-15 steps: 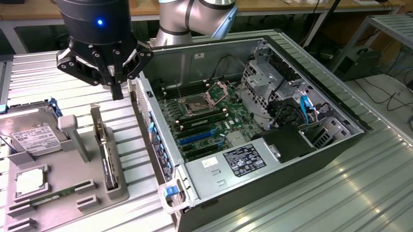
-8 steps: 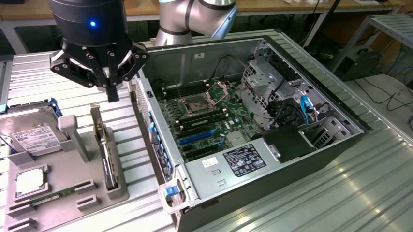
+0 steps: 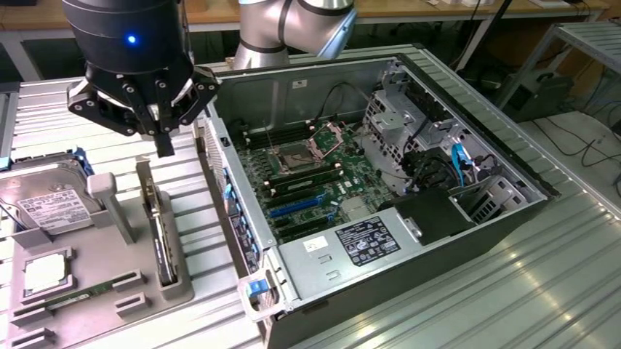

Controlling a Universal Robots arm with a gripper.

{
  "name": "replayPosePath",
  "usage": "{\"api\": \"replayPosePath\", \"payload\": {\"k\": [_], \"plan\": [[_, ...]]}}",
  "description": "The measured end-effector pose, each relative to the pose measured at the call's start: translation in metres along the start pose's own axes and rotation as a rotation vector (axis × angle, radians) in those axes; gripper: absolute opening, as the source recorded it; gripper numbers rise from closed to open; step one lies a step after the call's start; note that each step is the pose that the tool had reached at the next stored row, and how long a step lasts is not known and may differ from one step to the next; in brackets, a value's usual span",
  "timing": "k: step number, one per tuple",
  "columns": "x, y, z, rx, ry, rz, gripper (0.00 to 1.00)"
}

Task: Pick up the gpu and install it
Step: 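Reach for the gpu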

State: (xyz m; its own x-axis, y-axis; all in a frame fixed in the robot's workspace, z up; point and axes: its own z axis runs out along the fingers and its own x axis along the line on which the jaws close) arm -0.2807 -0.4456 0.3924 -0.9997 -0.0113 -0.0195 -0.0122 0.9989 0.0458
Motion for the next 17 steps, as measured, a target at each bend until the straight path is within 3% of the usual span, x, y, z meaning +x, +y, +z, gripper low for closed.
{"api": "replayPosePath", "payload": {"k": [17], "plan": [[0.017,-0.0040,0.0001,-0.0008,0.0019,-0.040,0.11]]}}
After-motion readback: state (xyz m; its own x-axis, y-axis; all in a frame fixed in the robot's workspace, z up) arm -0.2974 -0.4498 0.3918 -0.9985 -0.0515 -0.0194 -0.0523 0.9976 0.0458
